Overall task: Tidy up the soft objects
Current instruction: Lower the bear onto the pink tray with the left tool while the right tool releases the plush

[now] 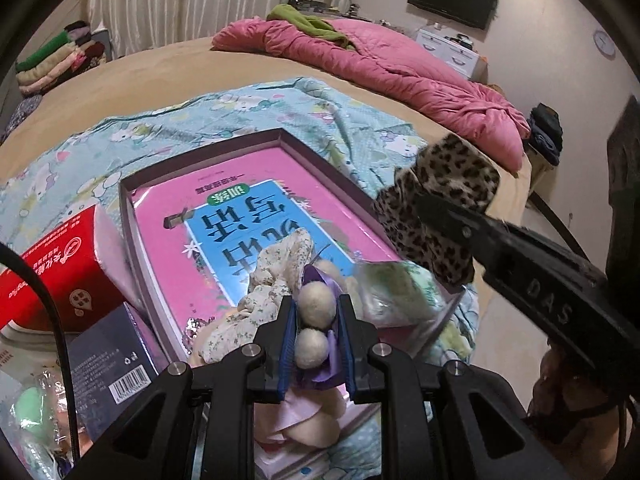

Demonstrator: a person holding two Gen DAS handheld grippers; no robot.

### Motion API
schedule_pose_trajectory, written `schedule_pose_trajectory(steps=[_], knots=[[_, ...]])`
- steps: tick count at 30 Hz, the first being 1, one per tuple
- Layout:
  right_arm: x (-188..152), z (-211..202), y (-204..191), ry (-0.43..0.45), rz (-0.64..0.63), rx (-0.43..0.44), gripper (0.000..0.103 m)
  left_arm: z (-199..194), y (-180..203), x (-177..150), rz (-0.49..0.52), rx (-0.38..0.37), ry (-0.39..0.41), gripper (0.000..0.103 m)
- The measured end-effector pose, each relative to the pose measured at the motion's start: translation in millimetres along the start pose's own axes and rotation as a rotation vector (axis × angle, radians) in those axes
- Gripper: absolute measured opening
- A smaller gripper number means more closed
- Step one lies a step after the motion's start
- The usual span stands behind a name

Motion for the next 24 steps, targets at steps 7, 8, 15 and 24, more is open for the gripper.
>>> schedule_pose_trajectory(steps=[7,8,15,24], knots=[[-3,13,-5,-0.051,-0.029,-0.009,0.007,5,-15,5,-0.038,0.001,-0.004,0.021],[-3,14,-5,-0.053,-0.031,-0.01,0.007,6,-17,5,-0.046,-0.004,-0.004,0.021],[-7,24,-8,-0.092,-0.053,-0.015,0.008,9,-30,6,-0.08,-0.051,-0.006,0.021],[-12,40,-9,-0.161,-0.062,0.015,0.009,7,-36,0,-0.093,-0.088,-0.015,0.022]])
Point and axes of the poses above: each gripper's, at about its wrist camera, not at the fingertips, and z roughly the way its jaws point, y to its right, x to its top, the point moved 1 cm from there along z, roughly the way its jaws point, and after that the axes turned 12 degrees about -y, right-handed, at the moved point
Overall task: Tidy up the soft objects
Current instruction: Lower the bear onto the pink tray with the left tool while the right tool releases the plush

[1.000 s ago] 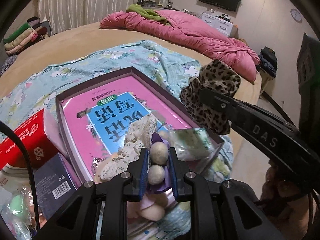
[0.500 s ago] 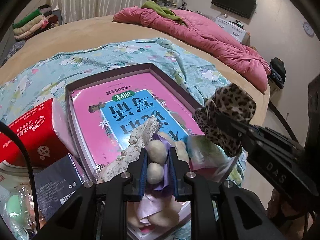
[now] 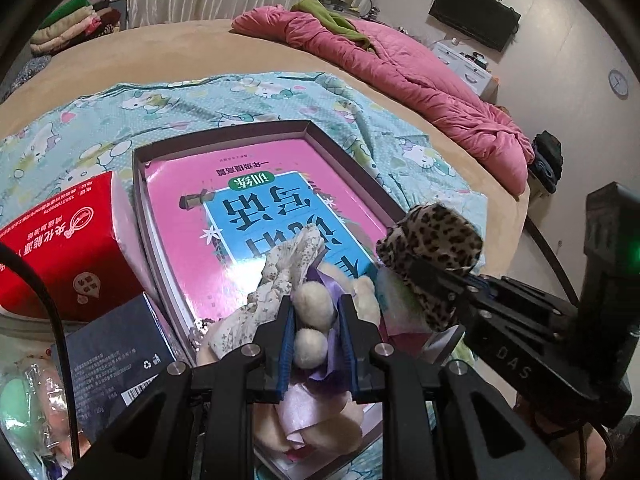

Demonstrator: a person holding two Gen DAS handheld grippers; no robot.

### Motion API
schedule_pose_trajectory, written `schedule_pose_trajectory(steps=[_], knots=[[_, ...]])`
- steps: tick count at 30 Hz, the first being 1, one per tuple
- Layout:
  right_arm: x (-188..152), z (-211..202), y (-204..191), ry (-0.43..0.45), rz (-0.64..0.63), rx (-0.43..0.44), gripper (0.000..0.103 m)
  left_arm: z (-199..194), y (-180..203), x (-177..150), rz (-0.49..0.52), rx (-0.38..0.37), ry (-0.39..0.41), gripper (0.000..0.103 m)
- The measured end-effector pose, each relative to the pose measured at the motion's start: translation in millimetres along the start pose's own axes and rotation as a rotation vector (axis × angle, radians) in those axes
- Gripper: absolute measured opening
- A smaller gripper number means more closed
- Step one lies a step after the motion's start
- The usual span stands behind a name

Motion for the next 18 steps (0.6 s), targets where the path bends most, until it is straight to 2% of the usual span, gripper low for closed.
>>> schedule_pose_trajectory(steps=[12,18], knots=[[-3,10,1,-0.044,0.048,0.127,0.01,-3,0,-3,0.007,0.001,-0.004,0.022],[-4,12,0,-0.055,0.054,0.165,0.011,-3,2,-4,0.014,0.006,-0.006,0.022]])
Point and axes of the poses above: each gripper's, at about its wrist camera, not at the fingertips, and z roughly the way its jaws point, y to its right, x to its top, the point moved 1 cm from there along z, roughly the way its jaws point, and after that the axes turned 12 degrees about -y, right-handed, at the moved point
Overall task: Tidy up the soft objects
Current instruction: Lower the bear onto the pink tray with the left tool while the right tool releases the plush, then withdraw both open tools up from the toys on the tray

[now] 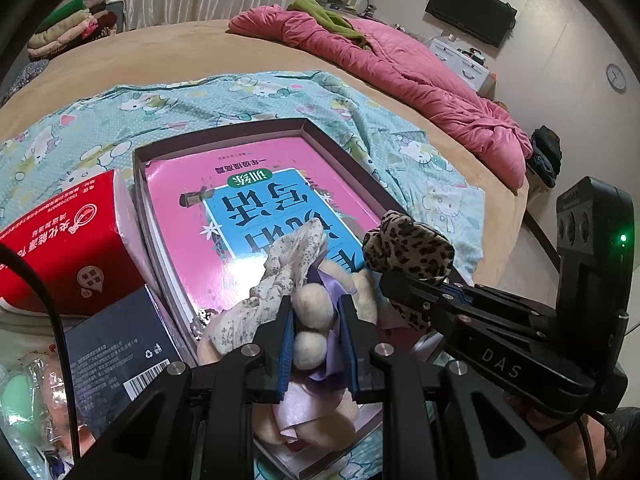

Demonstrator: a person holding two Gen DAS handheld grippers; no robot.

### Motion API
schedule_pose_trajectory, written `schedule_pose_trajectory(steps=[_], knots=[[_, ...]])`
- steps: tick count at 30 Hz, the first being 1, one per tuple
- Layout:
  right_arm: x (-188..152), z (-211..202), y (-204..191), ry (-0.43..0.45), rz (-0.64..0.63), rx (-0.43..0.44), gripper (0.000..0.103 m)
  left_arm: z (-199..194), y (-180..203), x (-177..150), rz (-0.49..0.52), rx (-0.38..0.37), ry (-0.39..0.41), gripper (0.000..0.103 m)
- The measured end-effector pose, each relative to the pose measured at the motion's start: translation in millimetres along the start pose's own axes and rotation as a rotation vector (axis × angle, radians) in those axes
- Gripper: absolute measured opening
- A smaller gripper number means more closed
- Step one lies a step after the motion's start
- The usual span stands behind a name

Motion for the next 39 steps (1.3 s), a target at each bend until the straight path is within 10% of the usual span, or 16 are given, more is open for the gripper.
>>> schedule_pose_trajectory(steps=[27,39], knots=[[2,-8,2,0.034,0.039,0.086,0.034,-3,2,-4,0.006,-0.002,-0.006,0.024],[3,-15,-3,0.065,0.02,0.072,0.043,-10,6,-3,0.013,0.017,0.005,0.05]])
Point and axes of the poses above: each gripper's, at about its wrist camera, not at the fingertips, and z roughly the way its jaws point, y to its right, x to its top, the point moved 1 cm from there along z, roughly the way its jaws point, and after that the axes turned 12 degrees about -y, right-handed, at the moved point
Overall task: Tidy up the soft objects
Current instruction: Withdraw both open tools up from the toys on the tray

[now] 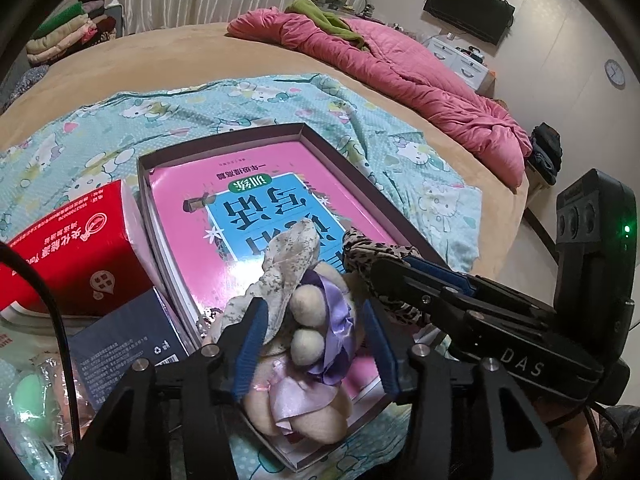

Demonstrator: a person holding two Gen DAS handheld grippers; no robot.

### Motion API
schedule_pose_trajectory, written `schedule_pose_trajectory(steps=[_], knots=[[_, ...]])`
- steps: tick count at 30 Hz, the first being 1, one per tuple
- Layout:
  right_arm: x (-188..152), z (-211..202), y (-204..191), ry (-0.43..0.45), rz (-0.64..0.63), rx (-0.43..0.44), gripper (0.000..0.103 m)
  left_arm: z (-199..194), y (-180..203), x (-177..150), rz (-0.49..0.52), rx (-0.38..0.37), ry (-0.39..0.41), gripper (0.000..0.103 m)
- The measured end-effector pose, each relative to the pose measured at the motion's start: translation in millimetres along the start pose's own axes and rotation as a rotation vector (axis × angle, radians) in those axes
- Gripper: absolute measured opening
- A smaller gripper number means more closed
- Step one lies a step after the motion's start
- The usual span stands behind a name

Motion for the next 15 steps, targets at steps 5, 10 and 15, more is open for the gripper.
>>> schedule_pose_trajectory(steps=[5,10,15], knots=[[0,-2,1,0.011,0.001,-0.022,0.046,-5,-2,0,-0.007,0.01,0.002,0.051],[1,-4,2,0.02,0.002,-0.045,0.049,-10,-6,1,-0.019,0.019,0.008,0.056],[1,-5,0,0.023,-0.006,-0.06,0.053,-14,-11,1,-0.033,0.029,0.01,0.056]])
Point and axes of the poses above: each gripper's, at about its wrist camera, not at the fingertips, and z roughly the way its jaws point, y to its right, x to its top, the point moved 1 cm from there along z, roughly the way its jaws point, and after that the axes turned 12 degrees about -y, right-handed, at the moved point
